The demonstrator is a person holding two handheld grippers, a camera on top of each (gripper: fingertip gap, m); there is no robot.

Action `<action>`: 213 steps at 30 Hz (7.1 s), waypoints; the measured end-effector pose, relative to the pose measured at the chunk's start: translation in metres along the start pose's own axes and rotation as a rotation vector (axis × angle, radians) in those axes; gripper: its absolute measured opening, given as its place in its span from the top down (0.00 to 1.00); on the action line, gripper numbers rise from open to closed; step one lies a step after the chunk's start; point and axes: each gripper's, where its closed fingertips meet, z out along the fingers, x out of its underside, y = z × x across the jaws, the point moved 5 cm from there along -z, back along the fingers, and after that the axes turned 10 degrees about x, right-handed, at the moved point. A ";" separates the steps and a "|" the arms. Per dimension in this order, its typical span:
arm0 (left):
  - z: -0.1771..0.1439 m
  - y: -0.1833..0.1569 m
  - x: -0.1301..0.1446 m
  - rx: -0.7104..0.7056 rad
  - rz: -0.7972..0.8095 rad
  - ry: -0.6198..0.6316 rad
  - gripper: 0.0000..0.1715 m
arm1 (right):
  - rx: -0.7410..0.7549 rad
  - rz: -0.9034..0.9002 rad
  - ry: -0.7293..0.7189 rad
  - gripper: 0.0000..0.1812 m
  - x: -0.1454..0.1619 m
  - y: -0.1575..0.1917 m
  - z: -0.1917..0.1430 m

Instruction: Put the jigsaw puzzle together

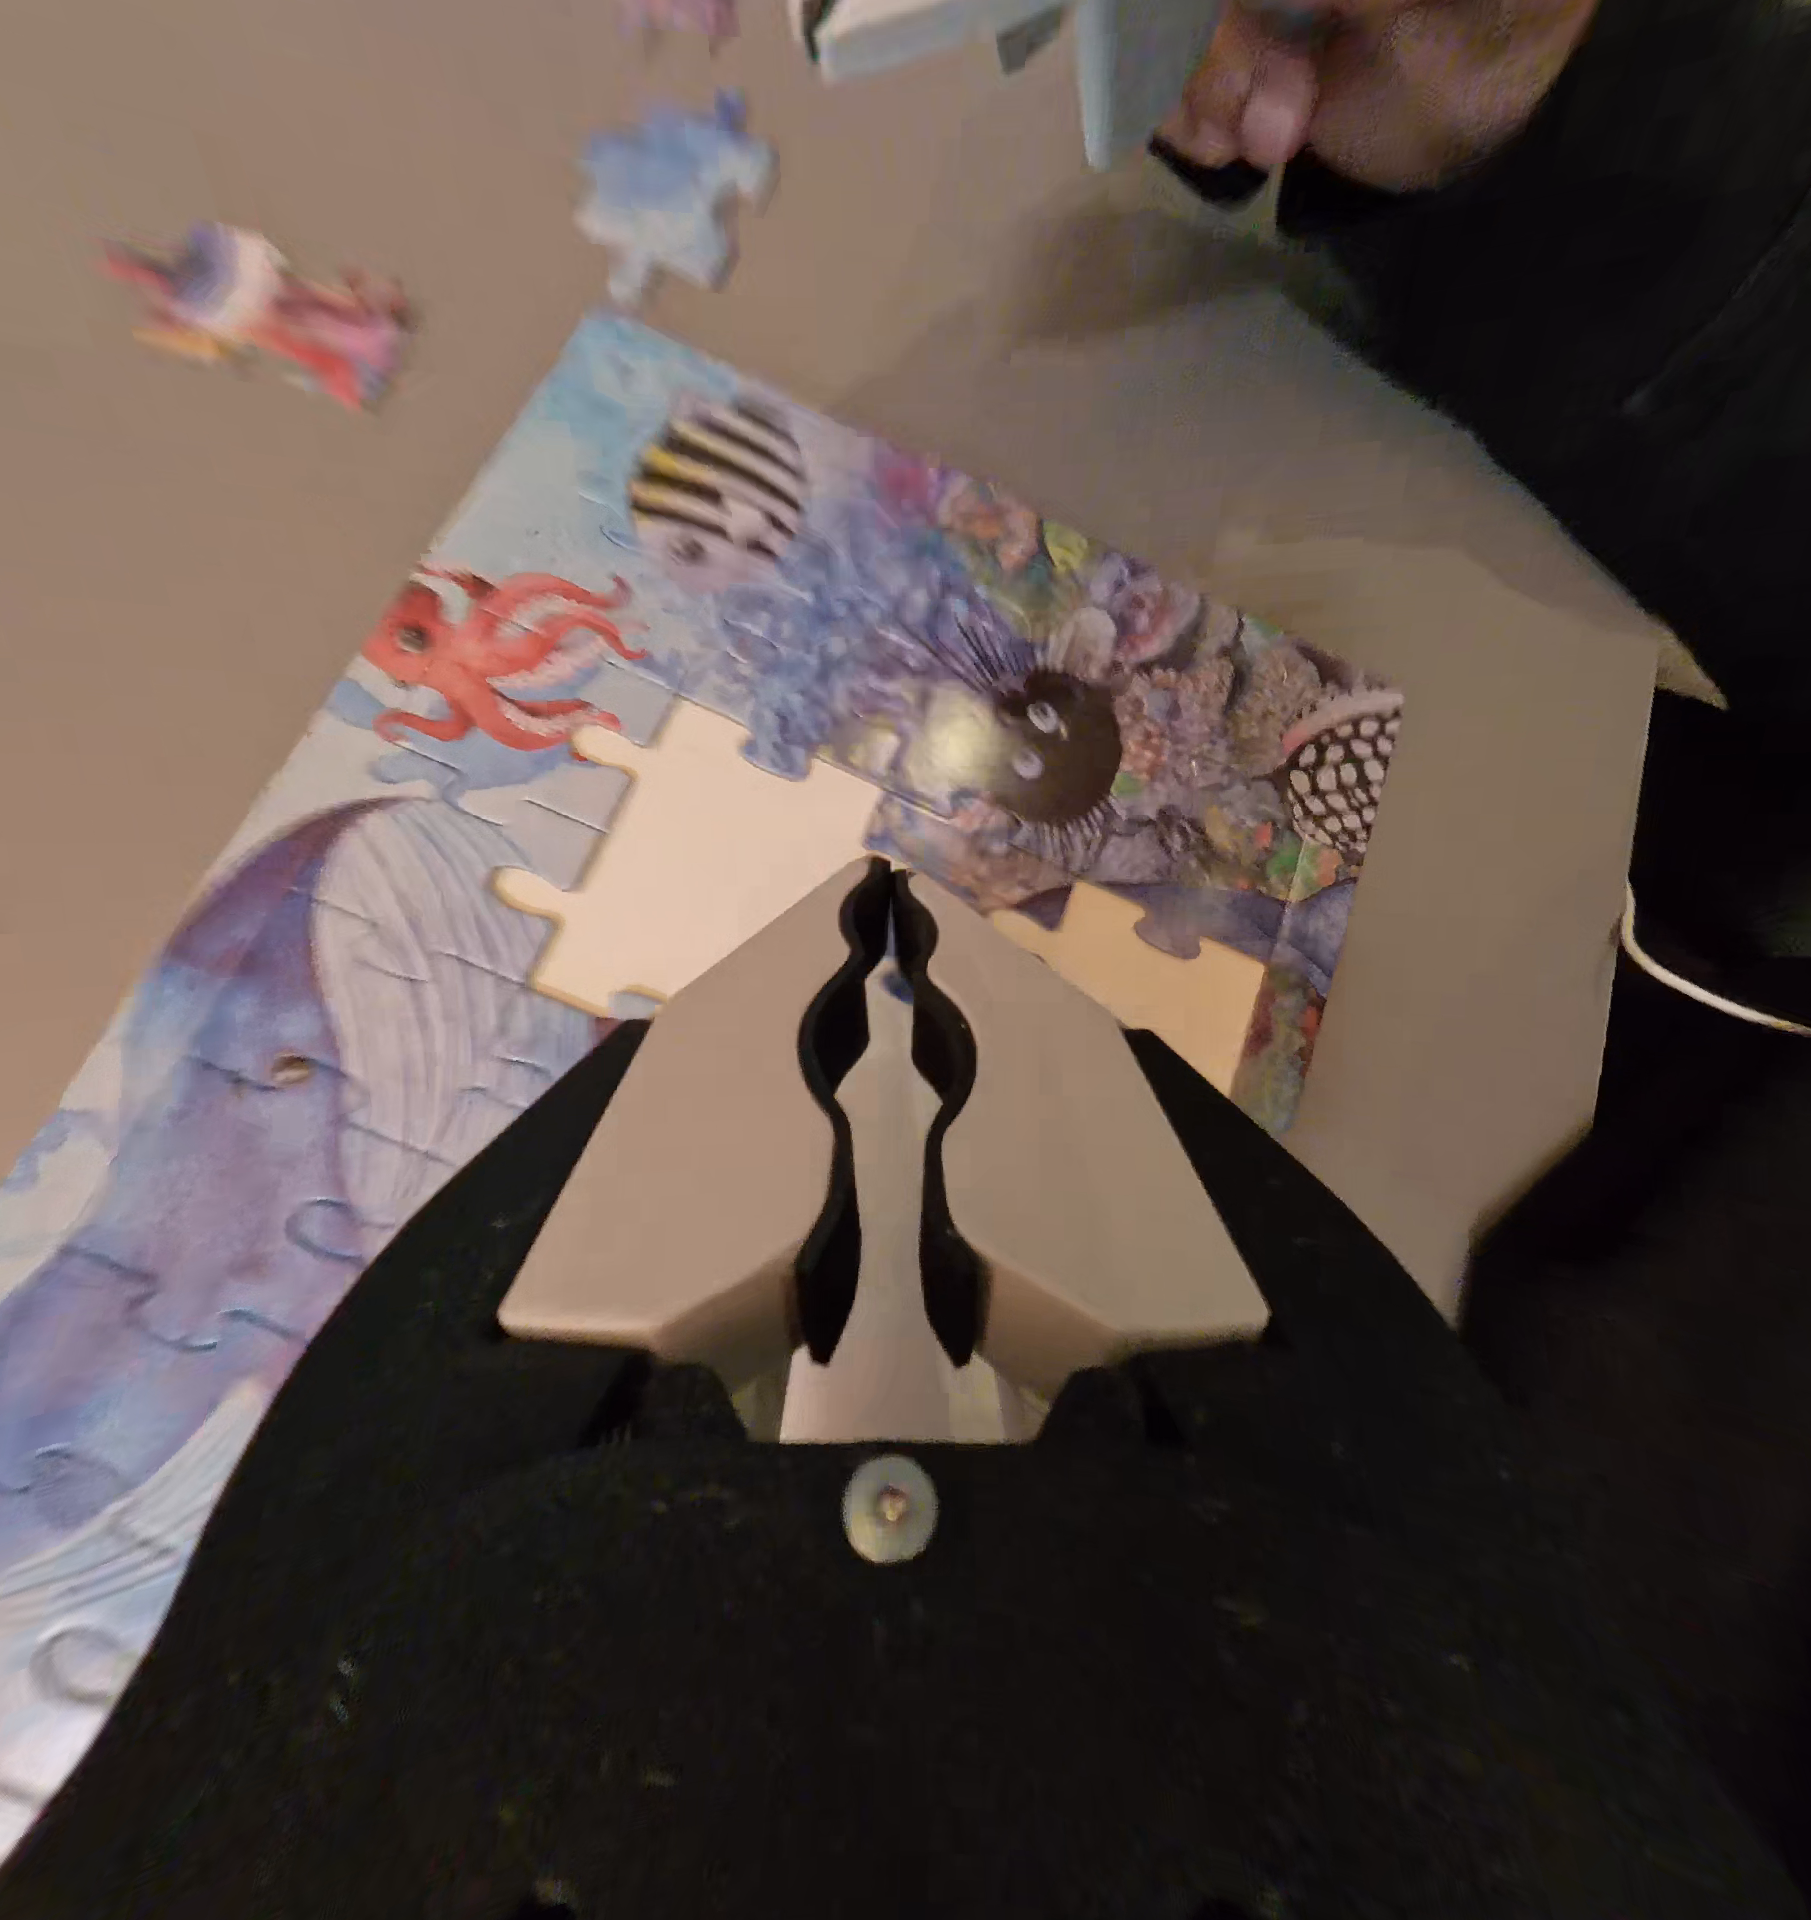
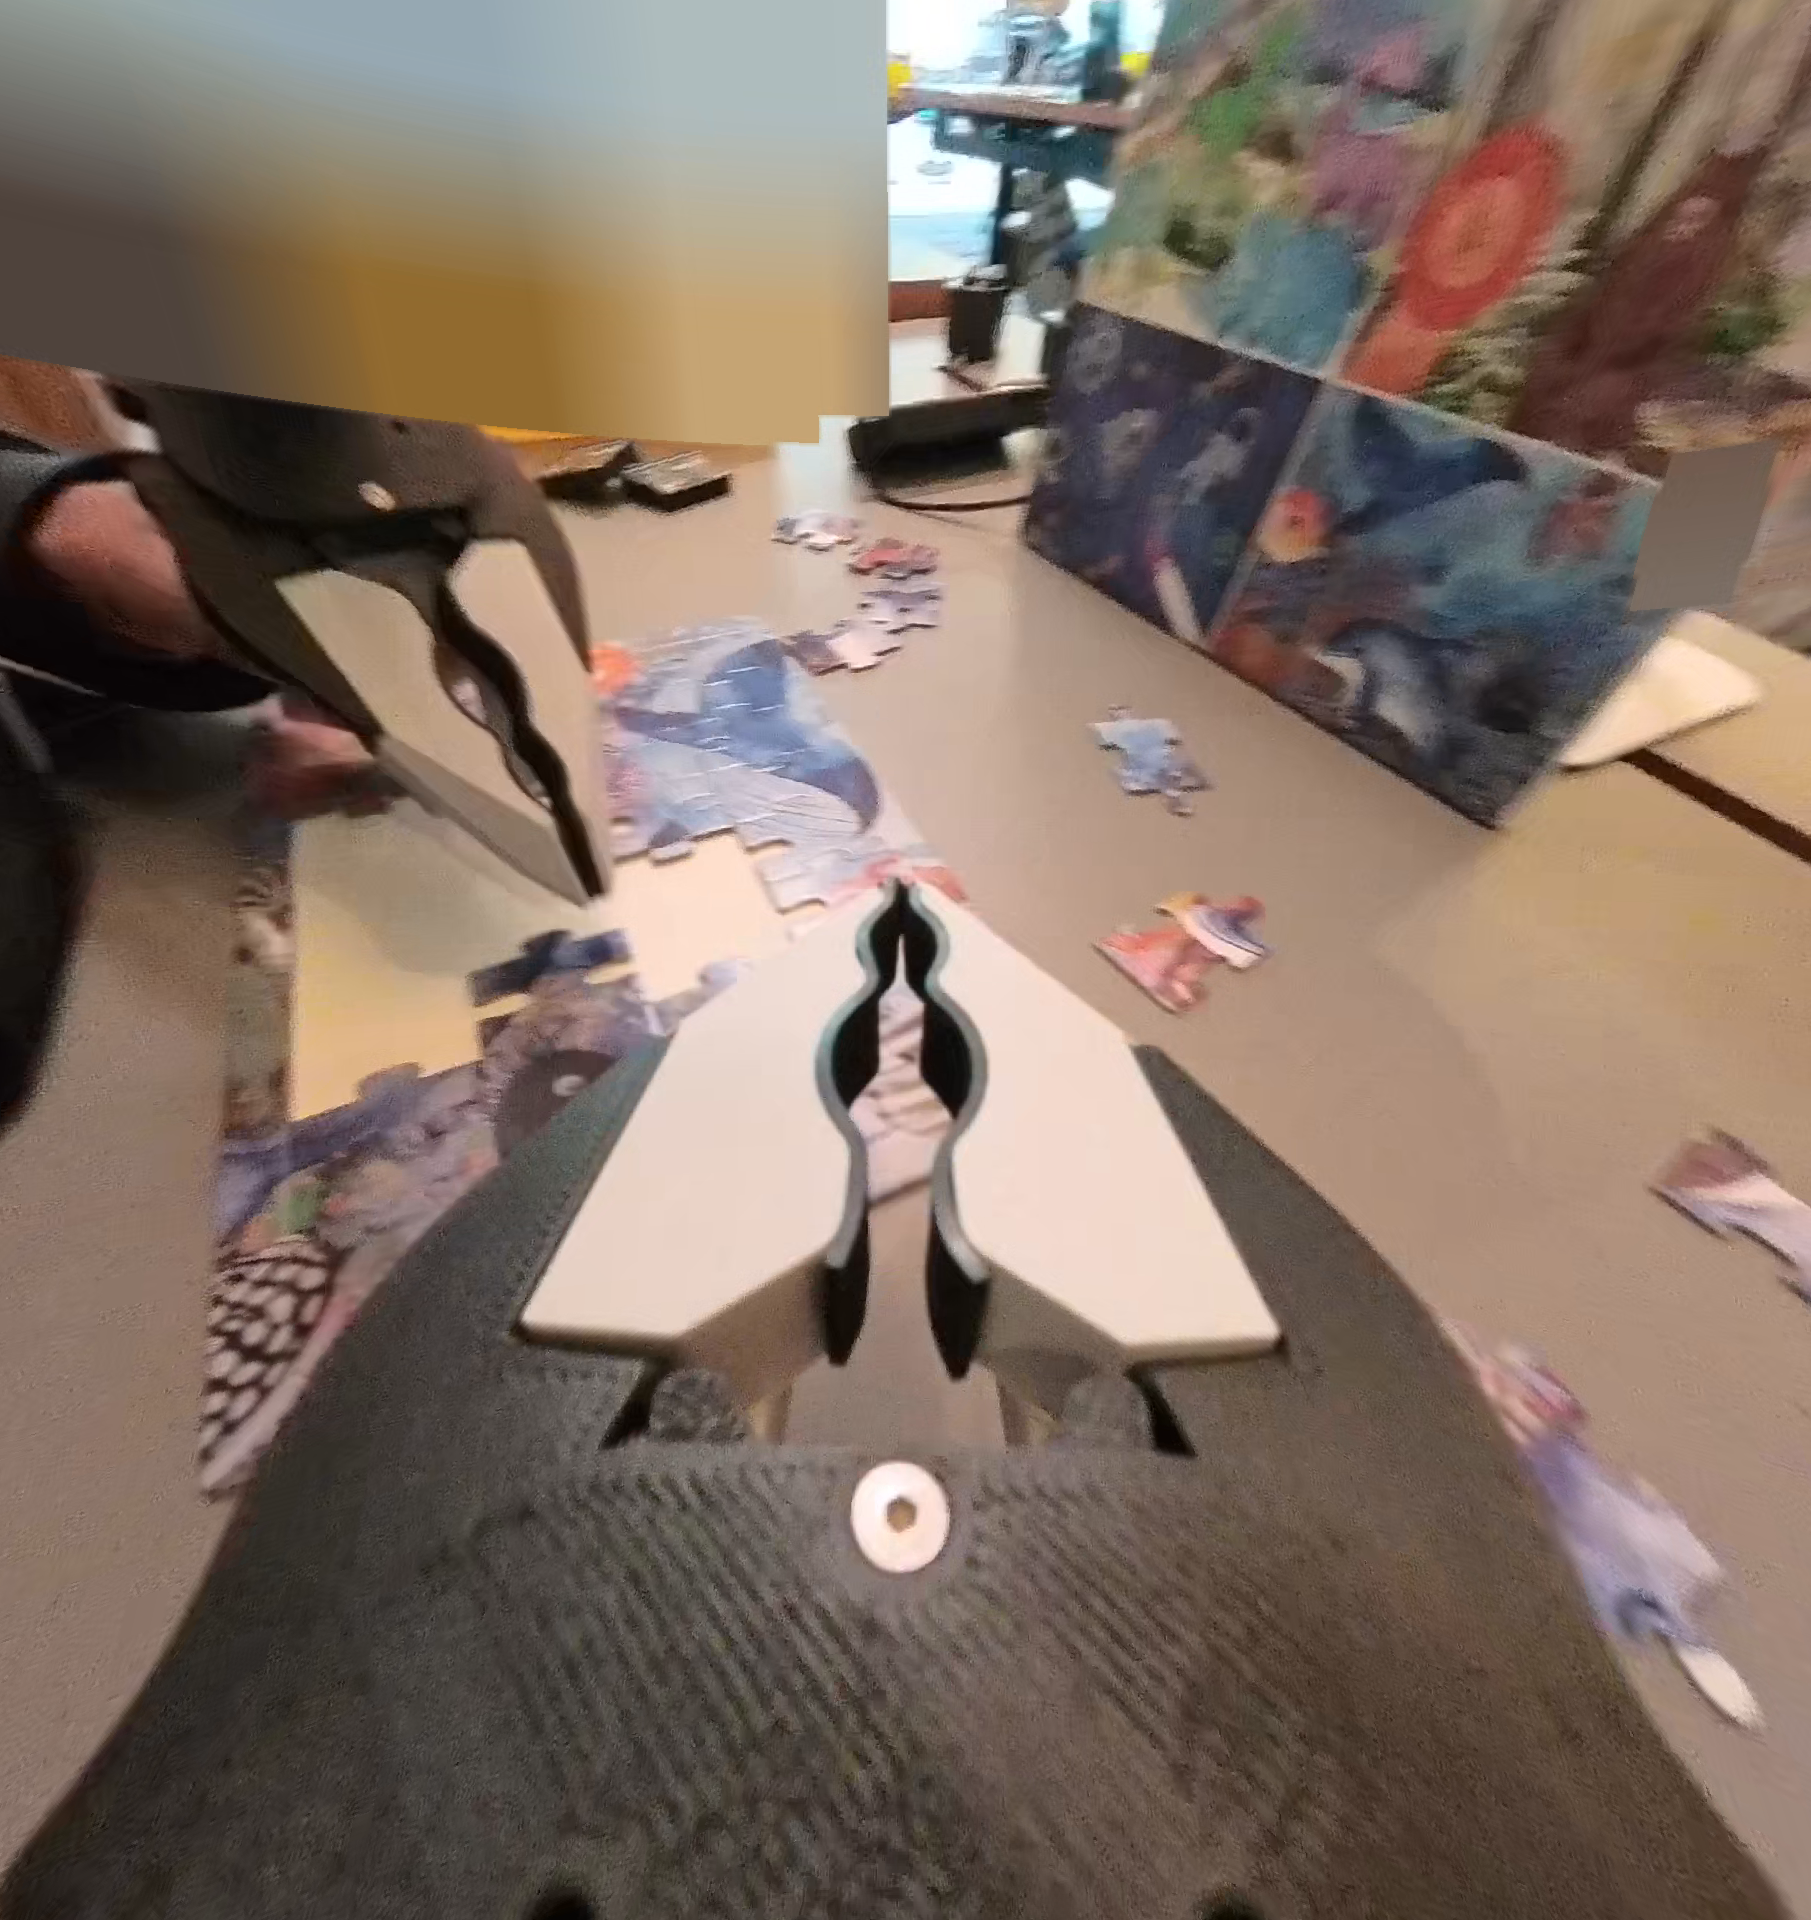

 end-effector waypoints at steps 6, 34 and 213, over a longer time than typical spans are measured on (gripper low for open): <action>-0.075 0.073 -0.021 -0.263 0.141 -0.163 1.00 | 0.219 -0.004 0.005 1.00 0.014 -0.045 -0.013; -0.146 0.178 0.049 -0.289 0.019 -0.248 0.74 | 0.397 0.023 0.299 0.92 0.042 -0.130 0.045; -0.055 0.017 0.000 0.210 0.336 -0.219 0.70 | -0.397 -0.182 0.245 0.89 0.009 0.049 0.048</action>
